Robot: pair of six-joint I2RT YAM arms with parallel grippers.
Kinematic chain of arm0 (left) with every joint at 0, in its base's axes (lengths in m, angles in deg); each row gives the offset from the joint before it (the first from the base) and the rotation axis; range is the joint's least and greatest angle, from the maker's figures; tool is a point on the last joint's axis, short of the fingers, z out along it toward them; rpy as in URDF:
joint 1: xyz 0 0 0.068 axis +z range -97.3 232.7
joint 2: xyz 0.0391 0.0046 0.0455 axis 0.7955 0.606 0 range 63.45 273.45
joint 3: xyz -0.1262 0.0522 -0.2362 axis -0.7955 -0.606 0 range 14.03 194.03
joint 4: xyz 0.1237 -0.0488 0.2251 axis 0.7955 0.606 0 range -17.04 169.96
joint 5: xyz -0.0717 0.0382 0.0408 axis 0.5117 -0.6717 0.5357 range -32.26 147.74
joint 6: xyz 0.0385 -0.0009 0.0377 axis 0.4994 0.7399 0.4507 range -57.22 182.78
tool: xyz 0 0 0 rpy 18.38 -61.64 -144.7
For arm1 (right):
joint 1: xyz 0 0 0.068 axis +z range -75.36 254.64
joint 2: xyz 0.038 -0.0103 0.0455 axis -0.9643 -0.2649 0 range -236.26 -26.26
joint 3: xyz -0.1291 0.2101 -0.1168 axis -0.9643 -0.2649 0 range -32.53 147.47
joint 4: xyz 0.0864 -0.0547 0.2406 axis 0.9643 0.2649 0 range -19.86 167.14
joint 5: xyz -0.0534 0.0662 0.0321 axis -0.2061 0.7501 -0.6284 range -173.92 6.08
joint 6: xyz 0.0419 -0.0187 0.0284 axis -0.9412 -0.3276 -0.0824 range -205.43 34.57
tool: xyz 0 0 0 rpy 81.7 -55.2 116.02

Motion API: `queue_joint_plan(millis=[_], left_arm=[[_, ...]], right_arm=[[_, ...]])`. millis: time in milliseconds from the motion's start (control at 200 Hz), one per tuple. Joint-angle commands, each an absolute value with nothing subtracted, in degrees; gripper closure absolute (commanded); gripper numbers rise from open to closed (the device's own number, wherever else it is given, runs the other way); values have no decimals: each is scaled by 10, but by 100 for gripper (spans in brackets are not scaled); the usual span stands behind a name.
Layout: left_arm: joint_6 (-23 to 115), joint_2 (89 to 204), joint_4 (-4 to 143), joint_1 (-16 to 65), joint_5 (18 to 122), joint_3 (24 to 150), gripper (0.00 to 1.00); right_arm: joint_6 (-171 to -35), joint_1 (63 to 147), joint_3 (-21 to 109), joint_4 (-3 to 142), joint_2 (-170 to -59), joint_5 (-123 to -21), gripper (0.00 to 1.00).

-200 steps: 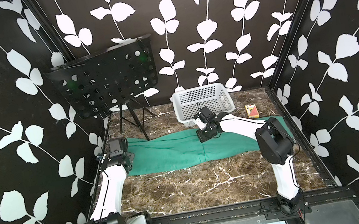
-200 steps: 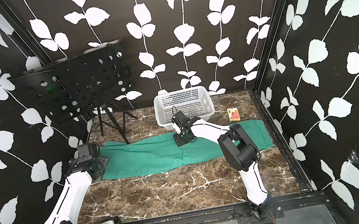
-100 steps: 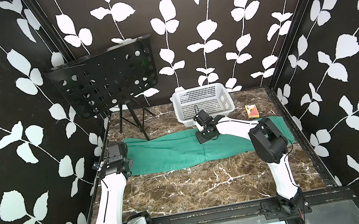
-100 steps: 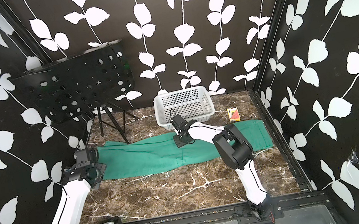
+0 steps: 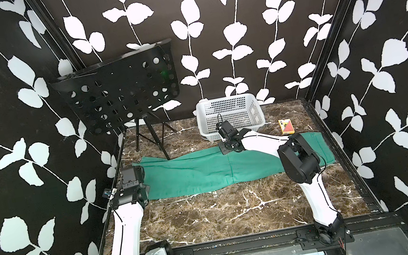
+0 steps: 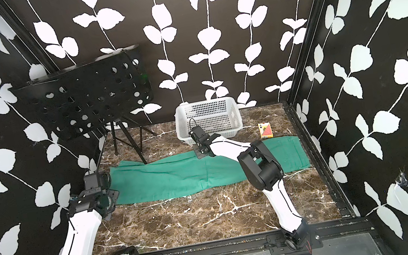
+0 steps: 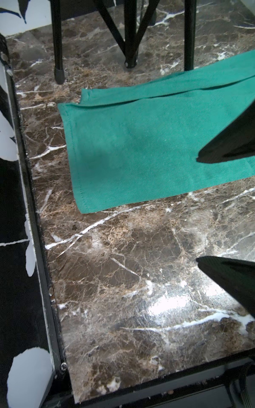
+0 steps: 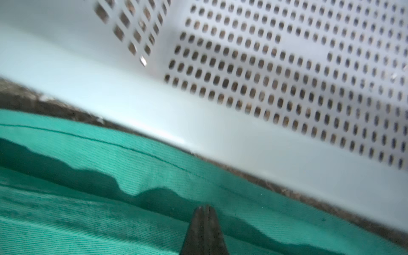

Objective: Roll up the long pants
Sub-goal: Fold the long pant at the center of the board.

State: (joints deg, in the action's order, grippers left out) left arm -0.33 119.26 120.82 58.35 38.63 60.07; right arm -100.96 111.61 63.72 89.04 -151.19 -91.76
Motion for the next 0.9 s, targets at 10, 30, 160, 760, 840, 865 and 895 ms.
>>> queue_joint_plan(millis=[10,30,160,760,840,865,895], left_arm=[[24,1196,1178,582,419,586,33],[25,1199,1174,582,426,585,33],[29,1218,1157,582,447,585,34],[-2,1185,1234,581,398,575,31],[7,1183,1231,581,396,569,30],[13,1182,1227,581,395,566,29],[19,1182,1222,581,395,563,28]], right_arm=[[-988,1119,559,814,-1438,-928,92],[-984,1120,540,803,-1428,-926,92],[-959,1142,449,765,-1388,-896,92],[-925,1159,641,835,-1547,-1005,93],[-920,1159,648,830,-1538,-1010,88],[-921,1159,643,828,-1528,-1003,85],[-924,1160,630,823,-1511,-991,80]])
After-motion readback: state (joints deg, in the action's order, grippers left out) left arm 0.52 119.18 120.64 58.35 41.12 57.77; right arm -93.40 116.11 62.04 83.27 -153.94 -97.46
